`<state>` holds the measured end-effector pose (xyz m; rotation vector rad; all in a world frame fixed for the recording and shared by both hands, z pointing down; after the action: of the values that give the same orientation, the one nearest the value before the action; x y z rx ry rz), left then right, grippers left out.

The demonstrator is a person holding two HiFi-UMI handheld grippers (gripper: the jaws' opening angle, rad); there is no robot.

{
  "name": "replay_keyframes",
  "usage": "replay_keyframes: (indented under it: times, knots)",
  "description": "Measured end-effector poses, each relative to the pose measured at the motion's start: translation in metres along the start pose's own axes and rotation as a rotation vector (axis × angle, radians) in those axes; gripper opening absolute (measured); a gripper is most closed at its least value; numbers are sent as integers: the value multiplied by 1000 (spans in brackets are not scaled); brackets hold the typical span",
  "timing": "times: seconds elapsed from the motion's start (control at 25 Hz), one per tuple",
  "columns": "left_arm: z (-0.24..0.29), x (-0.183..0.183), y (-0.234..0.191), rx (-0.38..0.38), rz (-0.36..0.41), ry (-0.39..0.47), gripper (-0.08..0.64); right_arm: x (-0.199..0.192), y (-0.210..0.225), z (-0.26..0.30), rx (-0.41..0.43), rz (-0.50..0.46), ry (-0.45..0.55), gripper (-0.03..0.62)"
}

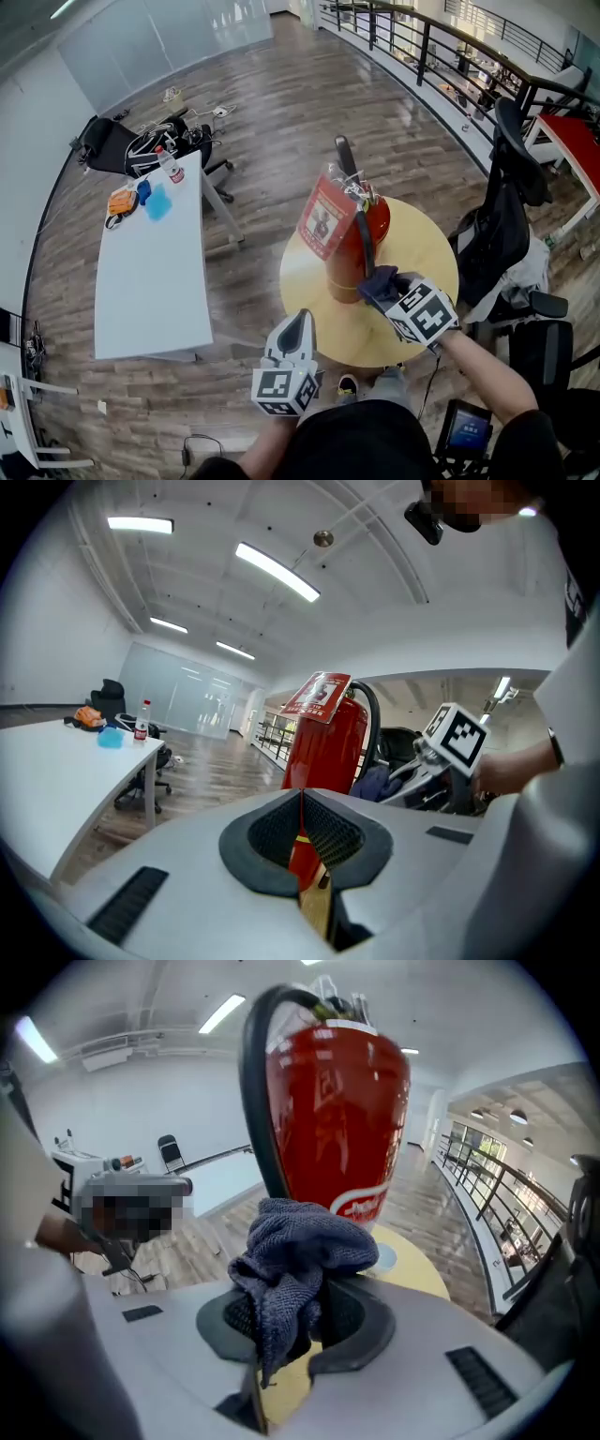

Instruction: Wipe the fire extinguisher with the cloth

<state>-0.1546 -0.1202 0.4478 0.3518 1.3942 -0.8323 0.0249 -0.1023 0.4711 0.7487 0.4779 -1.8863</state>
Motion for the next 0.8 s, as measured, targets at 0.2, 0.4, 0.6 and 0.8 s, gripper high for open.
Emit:
replay_keyframes:
  times: [0.2, 0.4, 0.6, 0.8]
  knots:
    - [5, 2, -3, -5, -6, 9, 25, 84, -17, -79, -45, -124, 217, 100]
    - [9, 5, 3, -30, -6, 20, 25, 145, -6, -116, -70, -165, 290, 98]
    - [6, 4, 7, -43, -14, 24, 25, 147, -6, -113, -22, -151, 236, 100]
    - [4, -3, 3, -42, -19, 9, 25, 120, -16, -101, -53, -131, 245, 98]
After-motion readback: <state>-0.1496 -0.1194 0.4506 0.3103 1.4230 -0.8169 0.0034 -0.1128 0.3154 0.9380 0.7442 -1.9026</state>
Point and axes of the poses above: the fingertips, and each gripper's own axes: z forward along the fingers, y to its right, x out of its top, the point moved 3 cm from there along -z, backward along the fingers, and after that the axes turned 2 degrees about x, right-handed, at the moved point
